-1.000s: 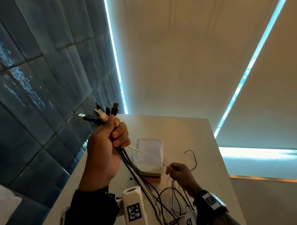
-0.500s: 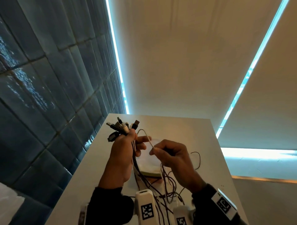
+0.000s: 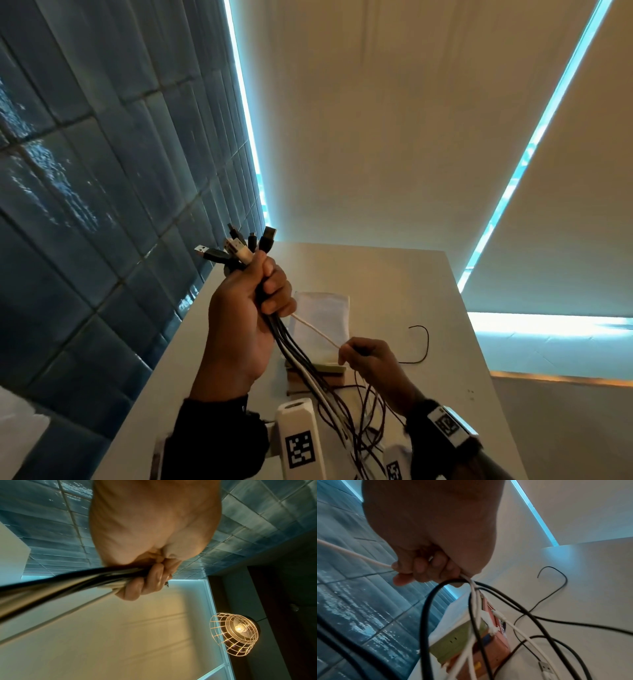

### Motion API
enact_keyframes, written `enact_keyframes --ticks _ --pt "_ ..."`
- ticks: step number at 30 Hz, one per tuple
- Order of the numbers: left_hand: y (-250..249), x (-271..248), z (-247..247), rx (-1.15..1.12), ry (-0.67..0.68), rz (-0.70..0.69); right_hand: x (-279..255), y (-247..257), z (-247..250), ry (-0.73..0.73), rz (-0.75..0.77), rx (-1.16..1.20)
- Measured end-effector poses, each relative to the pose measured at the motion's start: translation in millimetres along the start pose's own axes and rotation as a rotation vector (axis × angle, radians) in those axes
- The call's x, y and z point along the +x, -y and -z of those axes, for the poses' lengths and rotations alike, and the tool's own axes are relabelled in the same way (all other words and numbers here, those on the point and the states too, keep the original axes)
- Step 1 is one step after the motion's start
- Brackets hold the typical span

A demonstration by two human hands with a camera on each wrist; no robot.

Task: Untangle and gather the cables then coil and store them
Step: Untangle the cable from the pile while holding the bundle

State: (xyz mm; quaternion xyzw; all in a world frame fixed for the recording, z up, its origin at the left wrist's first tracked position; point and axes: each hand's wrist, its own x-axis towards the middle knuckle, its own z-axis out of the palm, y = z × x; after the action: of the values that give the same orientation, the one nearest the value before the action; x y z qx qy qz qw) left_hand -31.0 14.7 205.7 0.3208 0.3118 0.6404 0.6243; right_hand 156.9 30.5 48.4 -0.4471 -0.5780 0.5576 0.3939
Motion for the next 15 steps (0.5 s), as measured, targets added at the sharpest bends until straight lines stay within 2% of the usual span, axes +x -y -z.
enact_keyframes --ticks 5,9,15 --pt "-1.2 -0.7 0.6 0.012 0.019 -0.032 7.8 -18.7 4.1 -0.074 -0.012 -0.036" --pt "-4.8 -1.7 2.1 0.034 0.014 -0.071 14.3 -32.4 6.6 -0.073 -0.048 -0.057" --pt "-19.6 -1.1 13.3 0.036 0.032 -0.099 12.3 -58.7 18.5 -0.187 -0.161 -0.241"
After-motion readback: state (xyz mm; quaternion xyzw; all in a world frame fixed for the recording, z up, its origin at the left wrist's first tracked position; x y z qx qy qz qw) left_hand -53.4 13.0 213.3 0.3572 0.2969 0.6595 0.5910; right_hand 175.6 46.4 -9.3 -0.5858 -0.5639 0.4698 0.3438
